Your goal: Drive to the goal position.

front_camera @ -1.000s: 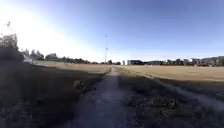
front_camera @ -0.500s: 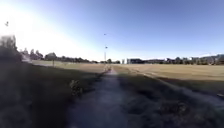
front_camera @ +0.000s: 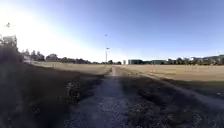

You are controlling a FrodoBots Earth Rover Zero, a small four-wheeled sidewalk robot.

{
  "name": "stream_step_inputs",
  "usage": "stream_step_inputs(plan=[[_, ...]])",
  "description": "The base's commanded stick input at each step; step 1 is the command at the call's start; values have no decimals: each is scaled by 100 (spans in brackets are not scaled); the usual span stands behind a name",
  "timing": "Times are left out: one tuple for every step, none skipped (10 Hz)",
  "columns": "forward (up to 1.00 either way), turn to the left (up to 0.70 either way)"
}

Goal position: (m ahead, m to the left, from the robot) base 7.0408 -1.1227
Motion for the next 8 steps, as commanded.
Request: stream_step_inputs(plan=[[50, 0], [50, 0], [50, 0], [50, 0], [50, 0], [50, 0], [50, 0], [50, 0]])
